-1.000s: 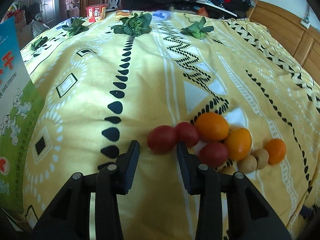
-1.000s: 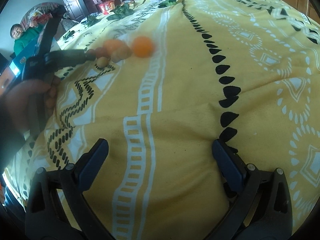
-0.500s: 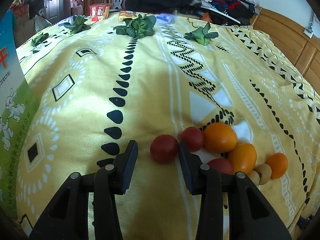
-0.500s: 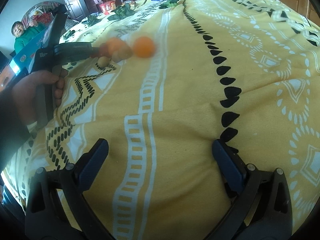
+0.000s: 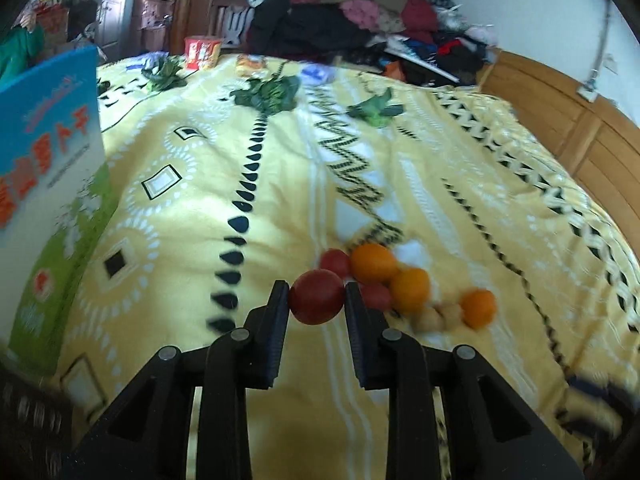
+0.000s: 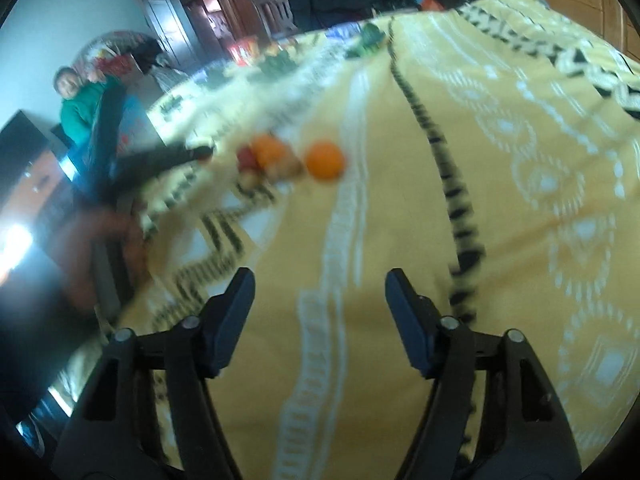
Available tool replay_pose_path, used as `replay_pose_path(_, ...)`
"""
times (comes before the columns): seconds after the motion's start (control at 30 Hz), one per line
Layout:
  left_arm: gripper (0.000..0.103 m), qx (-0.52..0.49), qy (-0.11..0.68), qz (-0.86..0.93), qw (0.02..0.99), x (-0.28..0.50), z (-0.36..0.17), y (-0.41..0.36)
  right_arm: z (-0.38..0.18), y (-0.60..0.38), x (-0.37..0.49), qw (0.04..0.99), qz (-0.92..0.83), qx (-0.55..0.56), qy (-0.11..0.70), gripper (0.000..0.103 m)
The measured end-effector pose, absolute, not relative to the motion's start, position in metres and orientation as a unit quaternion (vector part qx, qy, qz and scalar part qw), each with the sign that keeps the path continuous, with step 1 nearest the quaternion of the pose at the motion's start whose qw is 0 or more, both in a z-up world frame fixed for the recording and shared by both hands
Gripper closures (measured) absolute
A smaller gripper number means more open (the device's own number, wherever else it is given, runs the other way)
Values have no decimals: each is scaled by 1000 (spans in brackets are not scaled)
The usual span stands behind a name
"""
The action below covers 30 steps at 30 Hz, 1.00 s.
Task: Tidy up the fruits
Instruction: 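Reach the left tool to the red tomato and close on it, then close the right tool on the large orange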
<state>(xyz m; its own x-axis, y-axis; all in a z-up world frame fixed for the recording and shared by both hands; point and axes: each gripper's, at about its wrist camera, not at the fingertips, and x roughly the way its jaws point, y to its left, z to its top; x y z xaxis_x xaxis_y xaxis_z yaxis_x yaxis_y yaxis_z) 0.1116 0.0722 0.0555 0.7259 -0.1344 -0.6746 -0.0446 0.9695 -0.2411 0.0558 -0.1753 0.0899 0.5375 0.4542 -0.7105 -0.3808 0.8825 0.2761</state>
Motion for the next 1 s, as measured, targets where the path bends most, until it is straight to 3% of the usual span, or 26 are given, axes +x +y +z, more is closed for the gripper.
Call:
replay_pose_path(0.27, 75, -137, 365, -59, 919, 70, 74, 68, 74, -130, 146, 868, 252, -19, 428, 36)
replay_pose_path(0.37, 75, -142, 366, -72, 917, 62, 75, 67, 60, -119, 162, 855, 273, -42, 439, 43)
replay_pose_path(0.53, 75, -148, 366, -79, 915, 60, 76, 65, 46, -111, 171, 846, 287, -51, 446, 45)
replay_pose_path(0.63, 75, -145, 366, -79, 916, 59, 79, 64, 42, -111, 173, 844, 295, -54, 444, 51)
replay_pose_path(0.7, 75, -145, 364, -76, 917, 58, 82, 66, 42, -114, 176, 845, 292, -51, 444, 65)
replay_pose_path(1.0, 75, -147, 340, -52, 928, 35, 115, 90, 91, -120, 147, 864, 298, -27, 406, 65)
